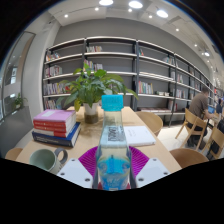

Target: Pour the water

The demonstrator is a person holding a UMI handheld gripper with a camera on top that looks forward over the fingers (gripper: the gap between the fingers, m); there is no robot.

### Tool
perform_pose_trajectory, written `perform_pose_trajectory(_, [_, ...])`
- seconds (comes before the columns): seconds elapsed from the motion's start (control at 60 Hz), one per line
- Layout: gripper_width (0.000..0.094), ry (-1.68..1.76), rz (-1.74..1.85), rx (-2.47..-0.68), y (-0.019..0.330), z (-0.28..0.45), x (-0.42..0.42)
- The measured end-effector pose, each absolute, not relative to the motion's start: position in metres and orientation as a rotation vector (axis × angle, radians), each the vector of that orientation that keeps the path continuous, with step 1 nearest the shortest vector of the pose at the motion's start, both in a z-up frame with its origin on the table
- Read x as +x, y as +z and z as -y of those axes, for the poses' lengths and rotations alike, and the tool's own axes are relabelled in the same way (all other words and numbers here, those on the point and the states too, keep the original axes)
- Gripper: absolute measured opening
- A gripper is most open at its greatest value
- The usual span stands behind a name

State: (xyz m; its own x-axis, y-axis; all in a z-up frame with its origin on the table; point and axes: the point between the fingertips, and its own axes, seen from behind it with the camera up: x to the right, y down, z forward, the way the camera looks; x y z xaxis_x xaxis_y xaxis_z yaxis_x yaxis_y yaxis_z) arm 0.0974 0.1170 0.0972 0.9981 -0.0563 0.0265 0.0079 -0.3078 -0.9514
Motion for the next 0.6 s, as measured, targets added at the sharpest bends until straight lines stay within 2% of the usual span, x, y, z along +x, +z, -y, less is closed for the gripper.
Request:
perform_pose_trajectory(0.033, [0.0431, -0.064, -0.038, -1.847, 0.114, -0.108, 0.089])
perform_pose_trajectory(0.1, [0.0434, -0.045, -0.067, -1.837, 0.116, -0.101, 0.088])
perform_pose_trajectory(0.117, [0.0434, -0.043, -0.067, -1.83, 0.104, -0.109, 0.1])
perform_pose_trajectory(0.2, [0.046, -0.031, -0.085, -1.806, 0.109, -0.104, 0.105])
perform_pose_trajectory(0.35, [0.0569, -0.041, -0.107, -1.831, 0.1, -0.108, 0.103])
perform_pose_trajectory(0.433, [0.072, -0.075, -0.106, -1.873, 0.095, -0.102, 0.106])
perform_pose_trajectory(0.483, [0.0776, -0.08, -0.109, -1.903, 0.087, -0.094, 0.106])
perform_pose_trajectory(0.6, [0.0787, -0.09, -0.097, -1.998, 0.065, -0.054, 0.1])
